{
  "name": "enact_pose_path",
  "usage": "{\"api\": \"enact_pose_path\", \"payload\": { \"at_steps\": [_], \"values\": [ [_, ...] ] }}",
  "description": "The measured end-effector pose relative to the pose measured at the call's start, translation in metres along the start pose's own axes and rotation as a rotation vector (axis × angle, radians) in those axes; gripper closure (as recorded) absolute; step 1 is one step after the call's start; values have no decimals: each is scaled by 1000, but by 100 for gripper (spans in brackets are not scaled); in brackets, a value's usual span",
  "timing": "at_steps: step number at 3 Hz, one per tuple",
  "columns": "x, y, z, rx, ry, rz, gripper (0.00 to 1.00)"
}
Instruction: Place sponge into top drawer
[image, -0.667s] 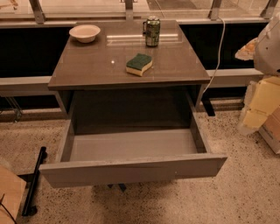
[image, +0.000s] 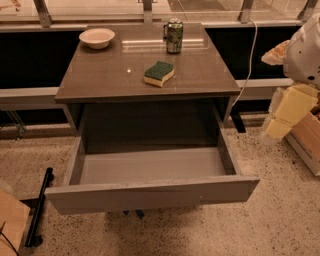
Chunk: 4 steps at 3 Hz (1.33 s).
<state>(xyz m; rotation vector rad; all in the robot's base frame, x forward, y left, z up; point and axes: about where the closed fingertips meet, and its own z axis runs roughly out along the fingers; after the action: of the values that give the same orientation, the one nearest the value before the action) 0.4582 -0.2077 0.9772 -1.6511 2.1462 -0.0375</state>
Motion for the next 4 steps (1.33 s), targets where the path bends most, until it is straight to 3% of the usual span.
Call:
{"api": "enact_pose_path", "payload": {
  "at_steps": [1,2,3,4],
  "values": [
    [-15,-16,17,4,-80,-8,0],
    [-18,-19,21,3,-96,-9,0],
    [-17,-17,29,-15,-64,13,0],
    [-23,-23,53,-25,-142,70,0]
  ]
}}
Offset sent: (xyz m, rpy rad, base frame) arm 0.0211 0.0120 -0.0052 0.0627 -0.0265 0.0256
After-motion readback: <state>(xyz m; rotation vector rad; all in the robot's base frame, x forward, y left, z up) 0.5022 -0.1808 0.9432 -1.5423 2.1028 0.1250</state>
